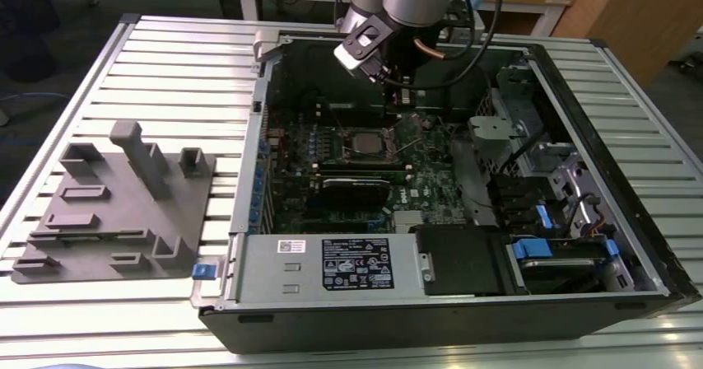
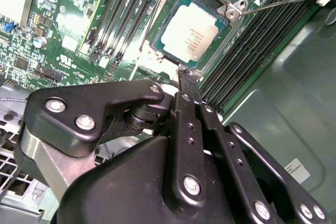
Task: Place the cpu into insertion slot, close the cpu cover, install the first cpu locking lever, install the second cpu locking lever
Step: 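Close the cpu cover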
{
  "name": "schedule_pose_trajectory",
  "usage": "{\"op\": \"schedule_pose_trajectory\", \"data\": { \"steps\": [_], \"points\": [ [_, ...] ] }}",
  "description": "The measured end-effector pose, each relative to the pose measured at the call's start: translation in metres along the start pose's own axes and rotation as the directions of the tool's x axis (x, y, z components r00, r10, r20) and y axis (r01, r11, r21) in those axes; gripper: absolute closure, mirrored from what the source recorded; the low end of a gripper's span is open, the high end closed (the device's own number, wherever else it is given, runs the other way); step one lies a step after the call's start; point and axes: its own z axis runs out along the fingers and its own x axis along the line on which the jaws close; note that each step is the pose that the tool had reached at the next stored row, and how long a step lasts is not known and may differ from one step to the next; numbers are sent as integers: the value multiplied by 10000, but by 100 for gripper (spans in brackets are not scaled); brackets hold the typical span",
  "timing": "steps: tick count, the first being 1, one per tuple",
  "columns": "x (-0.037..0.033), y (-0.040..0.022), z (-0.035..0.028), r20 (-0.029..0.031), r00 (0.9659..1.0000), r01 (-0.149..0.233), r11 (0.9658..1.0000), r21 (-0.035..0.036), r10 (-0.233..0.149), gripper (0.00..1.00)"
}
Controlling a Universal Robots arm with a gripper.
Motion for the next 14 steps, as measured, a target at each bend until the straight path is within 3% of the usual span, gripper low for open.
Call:
{"op": "schedule_pose_trajectory", "data": {
  "steps": [14],
  "points": [
    [0, 27, -26, 1, 10000, 1, 10000, 1, -1, 89]
  ]
}}
